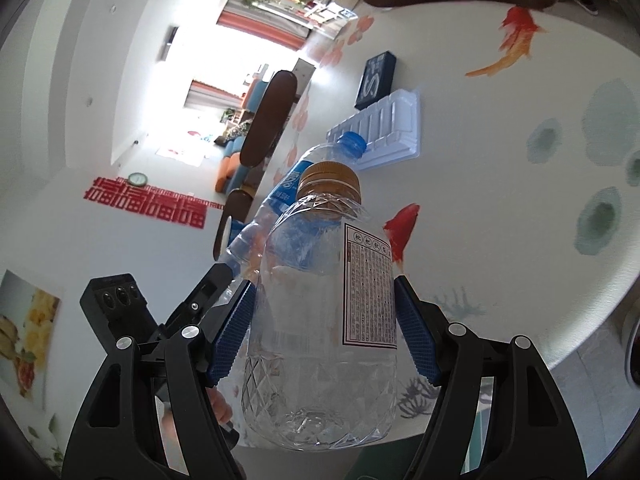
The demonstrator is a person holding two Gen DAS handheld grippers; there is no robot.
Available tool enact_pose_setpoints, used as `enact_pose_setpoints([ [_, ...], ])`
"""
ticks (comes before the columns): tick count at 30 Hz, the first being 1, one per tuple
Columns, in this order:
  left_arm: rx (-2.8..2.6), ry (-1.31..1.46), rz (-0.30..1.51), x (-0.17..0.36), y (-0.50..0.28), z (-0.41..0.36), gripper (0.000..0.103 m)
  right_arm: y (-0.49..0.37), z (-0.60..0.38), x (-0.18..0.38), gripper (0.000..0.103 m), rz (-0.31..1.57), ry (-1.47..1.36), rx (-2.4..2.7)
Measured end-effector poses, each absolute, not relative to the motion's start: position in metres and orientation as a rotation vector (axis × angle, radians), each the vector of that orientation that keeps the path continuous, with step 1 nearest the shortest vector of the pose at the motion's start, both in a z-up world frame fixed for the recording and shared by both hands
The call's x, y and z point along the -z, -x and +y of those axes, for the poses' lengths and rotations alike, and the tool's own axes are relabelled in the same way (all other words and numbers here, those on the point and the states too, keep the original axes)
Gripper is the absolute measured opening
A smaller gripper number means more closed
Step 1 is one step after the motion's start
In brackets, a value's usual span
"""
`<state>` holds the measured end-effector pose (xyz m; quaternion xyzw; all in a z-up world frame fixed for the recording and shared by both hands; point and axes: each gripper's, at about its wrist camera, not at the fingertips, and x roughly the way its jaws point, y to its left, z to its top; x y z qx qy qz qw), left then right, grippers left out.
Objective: Collect trash
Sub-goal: 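Lift both held bottles off the table and turn toward the bin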
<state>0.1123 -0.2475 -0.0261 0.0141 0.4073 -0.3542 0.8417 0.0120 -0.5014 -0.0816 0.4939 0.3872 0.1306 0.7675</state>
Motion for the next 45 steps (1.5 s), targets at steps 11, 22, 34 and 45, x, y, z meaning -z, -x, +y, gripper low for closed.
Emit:
enact_pose_setpoints([
  [11, 0.777, -0.031, 0.816, 0.006, -0.097, -0.26, 0.055, 0.015, -0.53, 0.077, 0.07, 0.786, -1.097, -0.252],
  [22, 0.807, -0.178, 0.952, 0.07, -0.082, -0.282, 0.048, 0.013, -0.524, 0.103, 0.07, 0.846, -1.102, -0.246],
  [34, 0.84, -0.378, 1.042, 0.11, -0.068, -0.325, 0.068, 0.022, -0.528, 0.12, 0.07, 0.883, -1.097, -0.21],
  [45, 0.885, -0.29, 1.096, 0.121, -0.075, -0.32, 0.065, 0.023, -0.526, 0.131, 0.07, 0.92, -1.095, -0.206],
])
